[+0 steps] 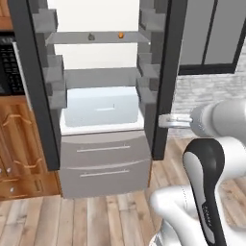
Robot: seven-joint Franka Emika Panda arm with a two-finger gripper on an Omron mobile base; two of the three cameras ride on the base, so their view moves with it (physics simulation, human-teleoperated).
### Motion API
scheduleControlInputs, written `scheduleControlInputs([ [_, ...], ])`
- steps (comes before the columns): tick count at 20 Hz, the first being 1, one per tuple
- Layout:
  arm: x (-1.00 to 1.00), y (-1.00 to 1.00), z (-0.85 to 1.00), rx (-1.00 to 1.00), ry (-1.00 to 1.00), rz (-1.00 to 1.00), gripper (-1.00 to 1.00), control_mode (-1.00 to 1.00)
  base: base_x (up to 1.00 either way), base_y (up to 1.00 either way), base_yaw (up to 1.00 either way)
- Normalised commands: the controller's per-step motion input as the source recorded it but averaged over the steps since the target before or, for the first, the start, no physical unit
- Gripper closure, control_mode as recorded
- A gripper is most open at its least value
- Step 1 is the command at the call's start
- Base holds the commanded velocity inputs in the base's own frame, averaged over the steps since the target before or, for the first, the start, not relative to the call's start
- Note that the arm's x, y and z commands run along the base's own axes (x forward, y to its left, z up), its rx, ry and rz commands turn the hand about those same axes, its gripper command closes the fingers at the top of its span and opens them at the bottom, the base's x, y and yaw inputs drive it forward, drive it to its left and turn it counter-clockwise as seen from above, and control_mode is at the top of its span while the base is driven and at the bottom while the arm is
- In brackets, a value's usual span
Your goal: Retrieve the bottle and the shaker from the cabinet and place them next to the mixing bowl on the counter. Then add garlic from the fridge to the mixing bowl.
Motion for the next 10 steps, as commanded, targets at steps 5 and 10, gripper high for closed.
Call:
scheduleControlInputs([
  [5,0.00,0.00,0.00,0.00,0.00,0.00,-1.00,1.00,0.82,0.65,-0.07],
  [10,0.00,0.00,0.00,0.00,0.00,0.00,-1.00,1.00,0.71,0.50,-0.07],
])
